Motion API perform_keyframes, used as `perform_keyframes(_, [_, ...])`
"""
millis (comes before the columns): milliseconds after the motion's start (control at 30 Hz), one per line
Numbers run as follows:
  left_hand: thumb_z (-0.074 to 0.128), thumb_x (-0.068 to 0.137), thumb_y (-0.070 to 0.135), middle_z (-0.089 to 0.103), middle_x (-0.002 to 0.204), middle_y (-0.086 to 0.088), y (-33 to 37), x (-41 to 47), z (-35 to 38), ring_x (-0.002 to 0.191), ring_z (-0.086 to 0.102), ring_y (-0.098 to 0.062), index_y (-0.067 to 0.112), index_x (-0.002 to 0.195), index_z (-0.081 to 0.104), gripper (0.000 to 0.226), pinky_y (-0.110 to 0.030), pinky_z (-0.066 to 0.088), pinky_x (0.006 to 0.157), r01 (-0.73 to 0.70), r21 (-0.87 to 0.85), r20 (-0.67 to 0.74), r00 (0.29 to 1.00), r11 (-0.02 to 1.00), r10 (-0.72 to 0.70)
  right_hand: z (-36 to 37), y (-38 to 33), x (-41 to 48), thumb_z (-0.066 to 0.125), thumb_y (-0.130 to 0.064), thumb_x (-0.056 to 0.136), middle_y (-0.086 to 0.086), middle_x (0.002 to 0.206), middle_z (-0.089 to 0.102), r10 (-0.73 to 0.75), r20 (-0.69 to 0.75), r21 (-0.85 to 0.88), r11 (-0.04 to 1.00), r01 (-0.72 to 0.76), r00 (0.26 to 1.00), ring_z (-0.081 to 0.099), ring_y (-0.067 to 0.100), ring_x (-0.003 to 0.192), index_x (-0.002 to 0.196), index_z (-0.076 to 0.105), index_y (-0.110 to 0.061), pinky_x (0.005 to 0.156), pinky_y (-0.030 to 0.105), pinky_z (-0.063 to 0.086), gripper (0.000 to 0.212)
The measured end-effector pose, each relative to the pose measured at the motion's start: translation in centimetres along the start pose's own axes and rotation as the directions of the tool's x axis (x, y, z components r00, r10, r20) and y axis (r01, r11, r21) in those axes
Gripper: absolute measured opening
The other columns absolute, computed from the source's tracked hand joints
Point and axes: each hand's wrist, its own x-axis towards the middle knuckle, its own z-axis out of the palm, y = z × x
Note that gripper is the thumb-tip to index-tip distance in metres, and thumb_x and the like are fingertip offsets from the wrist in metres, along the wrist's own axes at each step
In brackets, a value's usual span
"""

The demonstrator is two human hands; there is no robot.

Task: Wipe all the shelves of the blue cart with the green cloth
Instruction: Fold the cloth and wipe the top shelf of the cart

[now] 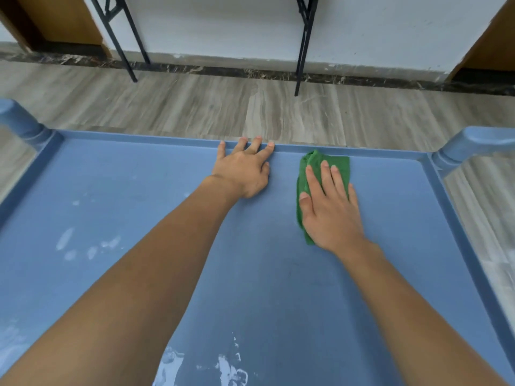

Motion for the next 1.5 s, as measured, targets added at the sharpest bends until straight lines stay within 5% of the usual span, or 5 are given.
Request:
perform_keyframes(200, [0.021, 0.106, 0.034, 0.003, 0.171, 0.006, 0.3, 0.2, -0.7, 0.157, -0.001, -0.020, 0.035, 0.161, 0.007, 0.056, -0.067, 0.000, 0.121, 0.011, 0.015, 0.061, 0.998, 1.000, -0.012, -0.3, -0.9, -9.7, 0.018, -0.039, 0.101, 0.002, 0.166, -0.002, -0.065, 0.004, -0.050, 0.997, 0.065, 0.998, -0.004, 0.019, 0.153, 0.158, 0.008, -0.025, 0.122, 0.049, 0.009, 0.060])
perform_keyframes(433, [0.022, 0.107, 0.035, 0.004, 0.171, 0.007, 0.2, -0.1, -0.8, 0.157, -0.003, -0.020, 0.036, 0.161, 0.006, 0.056, -0.069, 0.000, 0.120, 0.010, 0.005, 0.063, 0.998, 1.000, -0.010, 3.3, 0.1, -24.0, 0.032, -0.041, 0.089, 0.011, 0.149, 0.047, -0.202, -0.226, -0.238, 0.960, 0.147, 0.953, 0.043, 0.025, 0.137, 0.136, 0.052, -0.020, 0.103, 0.051, 0.038, 0.055])
perform_keyframes(733, [0.021, 0.107, 0.044, -0.001, 0.171, 0.010, 0.1, -0.2, 0.2, 0.157, -0.010, -0.019, 0.040, 0.160, 0.001, 0.058, -0.067, 0.002, 0.121, 0.024, -0.070, 0.023, 0.999, 0.997, -0.022, 3.5, -0.1, -22.5, 0.031, -0.041, 0.088, 0.014, 0.130, 0.064, -0.213, -0.320, -0.308, 0.945, 0.111, 0.923, 0.053, 0.027, 0.123, 0.123, 0.060, -0.025, 0.097, 0.047, 0.040, 0.048])
perform_keyframes(1033, [0.020, 0.107, 0.042, -0.001, 0.171, 0.010, -0.5, -0.4, 0.7, 0.157, -0.008, -0.018, 0.038, 0.161, 0.001, 0.057, -0.068, 0.002, 0.120, -0.013, -0.069, -0.017, 1.000, 0.998, 0.011, 0.7, -2.3, -6.5, 0.018, -0.043, 0.100, 0.002, 0.166, -0.003, -0.089, -0.035, -0.034, 0.996, 0.088, 0.995, -0.008, 0.021, 0.153, 0.158, 0.008, -0.027, 0.123, 0.050, 0.006, 0.061])
perform_keyframes(1500, [0.017, 0.106, 0.047, -0.005, 0.170, 0.017, -5.4, -1.8, 0.2, 0.157, -0.008, -0.018, 0.039, 0.160, -0.006, 0.058, -0.072, 0.006, 0.118, 0.057, 0.036, 0.037, 0.998, 0.998, -0.058, 1.4, -3.0, 2.6, 0.020, -0.044, 0.102, -0.001, 0.167, -0.003, -0.032, -0.026, -0.015, 0.999, 0.031, 0.999, -0.007, 0.018, 0.152, 0.158, 0.007, -0.029, 0.123, 0.048, 0.003, 0.059])
